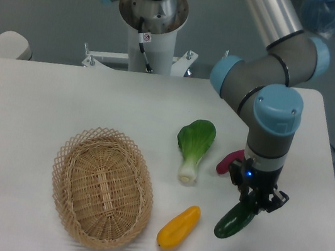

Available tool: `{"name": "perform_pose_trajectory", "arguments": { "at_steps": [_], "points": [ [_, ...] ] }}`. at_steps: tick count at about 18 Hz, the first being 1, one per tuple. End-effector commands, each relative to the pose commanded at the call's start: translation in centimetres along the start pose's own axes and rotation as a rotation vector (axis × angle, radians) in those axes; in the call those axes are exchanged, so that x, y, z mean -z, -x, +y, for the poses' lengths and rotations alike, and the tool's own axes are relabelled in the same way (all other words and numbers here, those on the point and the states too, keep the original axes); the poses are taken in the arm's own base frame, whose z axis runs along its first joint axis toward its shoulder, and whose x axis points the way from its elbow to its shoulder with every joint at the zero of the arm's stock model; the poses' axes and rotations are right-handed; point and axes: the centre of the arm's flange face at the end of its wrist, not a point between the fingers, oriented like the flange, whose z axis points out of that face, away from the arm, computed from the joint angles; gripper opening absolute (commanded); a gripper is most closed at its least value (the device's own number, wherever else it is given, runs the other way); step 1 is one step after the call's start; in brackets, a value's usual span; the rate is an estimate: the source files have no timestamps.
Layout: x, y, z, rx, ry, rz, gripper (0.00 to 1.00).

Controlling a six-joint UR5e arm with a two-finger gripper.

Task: Place the cucumber on the table
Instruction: 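Lower the held green cucumber toward the table surface with the gripper, then open the gripper to release the cucumber and lift away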

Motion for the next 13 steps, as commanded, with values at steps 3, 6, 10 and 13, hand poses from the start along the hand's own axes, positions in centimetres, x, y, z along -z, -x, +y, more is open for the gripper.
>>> {"name": "perform_pose_trajectory", "arguments": {
  "at_steps": [3, 6, 10, 13],
  "points": [
    [-3.7, 1.1, 0.1, -0.045, 0.001, -0.011, 0.45],
    [-5.5, 1.3, 0.8, -0.156, 0.071, -0.005, 0.45],
    [-7.0, 0.8, 1.2, -0.228, 0.091, 0.021, 0.45],
    [-7.5, 0.3, 1.4, -0.223, 0.097, 0.035, 0.46]
  ]
}}
